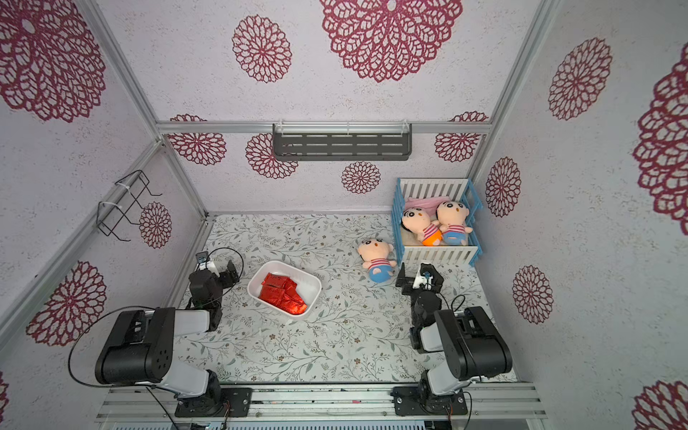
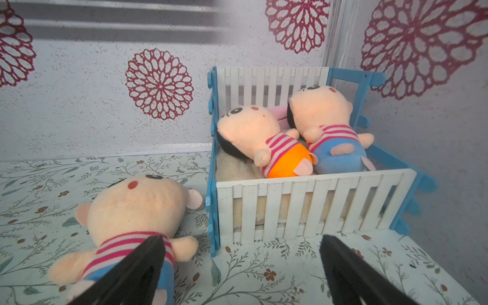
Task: Take the tea bags out of the storage box
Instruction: Pick up the storage box at the center of the board.
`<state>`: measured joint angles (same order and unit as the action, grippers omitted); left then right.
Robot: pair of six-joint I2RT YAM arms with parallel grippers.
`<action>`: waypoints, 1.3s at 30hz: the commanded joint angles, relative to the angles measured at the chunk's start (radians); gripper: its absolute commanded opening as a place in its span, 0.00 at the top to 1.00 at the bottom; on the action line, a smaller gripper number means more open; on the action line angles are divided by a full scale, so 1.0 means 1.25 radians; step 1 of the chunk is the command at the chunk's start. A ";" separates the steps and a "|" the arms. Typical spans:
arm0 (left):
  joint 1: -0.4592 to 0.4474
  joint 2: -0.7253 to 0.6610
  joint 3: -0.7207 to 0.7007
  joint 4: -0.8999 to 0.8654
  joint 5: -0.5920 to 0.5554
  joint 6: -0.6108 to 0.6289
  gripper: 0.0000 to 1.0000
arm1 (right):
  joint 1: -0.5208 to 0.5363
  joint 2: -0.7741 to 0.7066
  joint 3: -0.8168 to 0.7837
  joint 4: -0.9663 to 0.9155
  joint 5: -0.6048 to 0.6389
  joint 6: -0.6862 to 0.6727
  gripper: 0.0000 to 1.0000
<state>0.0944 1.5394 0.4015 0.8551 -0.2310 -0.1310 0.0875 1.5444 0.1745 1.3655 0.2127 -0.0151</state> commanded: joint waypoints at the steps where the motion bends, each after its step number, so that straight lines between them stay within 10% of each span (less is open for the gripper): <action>1: 0.002 0.009 0.010 0.024 -0.004 0.007 0.03 | 0.001 -0.002 0.016 0.015 0.012 0.010 0.01; 29: 0.003 -0.025 0.017 0.005 -0.068 -0.013 0.03 | 0.007 -0.017 0.009 0.021 0.037 0.010 0.01; 36: -0.050 -0.409 0.192 -0.628 -0.195 -0.336 0.03 | 0.074 -0.362 0.030 -0.263 0.144 0.118 0.01; 39: -0.011 -0.389 0.218 -0.652 0.088 -0.430 0.03 | 0.076 -0.490 0.038 -0.373 0.006 0.185 0.01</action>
<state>0.0494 1.0107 0.6731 0.2840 -0.3504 -0.4736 0.1772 1.0279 0.1894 1.0592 0.3084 0.0990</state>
